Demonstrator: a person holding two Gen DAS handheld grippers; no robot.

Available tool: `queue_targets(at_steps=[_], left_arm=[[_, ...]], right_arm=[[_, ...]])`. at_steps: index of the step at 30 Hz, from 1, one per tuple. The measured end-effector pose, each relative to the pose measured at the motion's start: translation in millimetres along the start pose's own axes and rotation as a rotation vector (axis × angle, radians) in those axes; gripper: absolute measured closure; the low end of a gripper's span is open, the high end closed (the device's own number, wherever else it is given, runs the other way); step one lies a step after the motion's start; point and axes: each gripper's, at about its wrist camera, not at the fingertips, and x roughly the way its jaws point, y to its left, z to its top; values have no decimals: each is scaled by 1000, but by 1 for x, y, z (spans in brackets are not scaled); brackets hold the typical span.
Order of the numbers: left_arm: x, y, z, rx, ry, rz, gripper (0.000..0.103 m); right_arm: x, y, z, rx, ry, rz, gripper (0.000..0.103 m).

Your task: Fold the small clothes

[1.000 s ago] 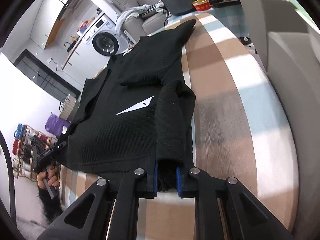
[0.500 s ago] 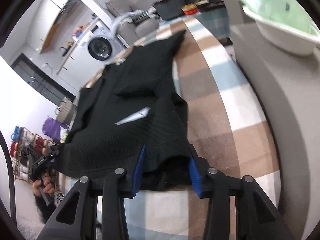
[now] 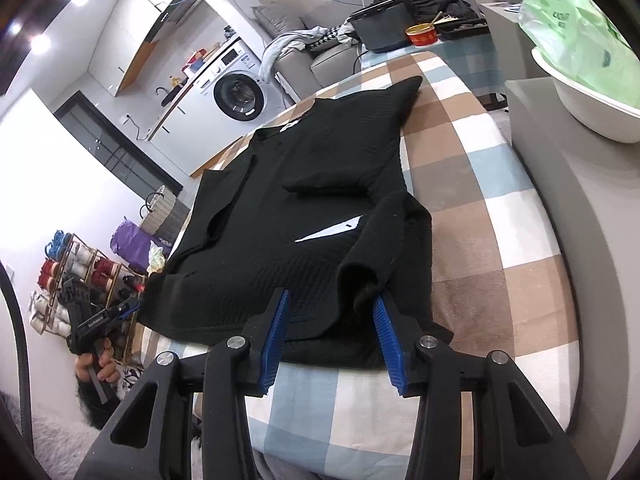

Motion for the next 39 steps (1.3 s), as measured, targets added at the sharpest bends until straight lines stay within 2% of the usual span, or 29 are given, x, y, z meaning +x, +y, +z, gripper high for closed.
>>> queue_targets(at_steps=[4,7,14,19,24,26,27,28,35,36,38,39], left_arm=[[0,9,2,-21,-7,20,69],[0,7,8,2,-18,20,69],[19,10,28,11,-22,28,69],[38,18,24,-2,55,38,69],[41,22,14,-18,67,18,69],[41,22,13,-16,61,13,78],[41,22,14,-17,53,9,89],[41,22,14,-21,50,2,92],[29,25,25,-79,-8,-70,95],[28,25,27,-88,-15,-78,95],[25,26,30,-104,-30,-90,96],[24,27,33,-119,-40,-101,96]], right_arm=[[-3,-3,-4,12,2,-13,59],[-6,-4,-5,15,-8,-10,59],[-3,-5,-3,16,-9,-5,59],[-3,-8,-1,26,-13,-12,59],[-5,-12,0,51,-28,-4,59],[-4,-13,2,56,-29,-5,59],[-4,-13,3,56,-30,-5,59],[-4,-13,3,55,-31,-9,59],[1,-31,9,122,-48,-1,59],[3,-33,10,129,-55,15,60],[9,-31,13,118,-43,-2,88],[14,-30,15,112,-16,-15,94]])
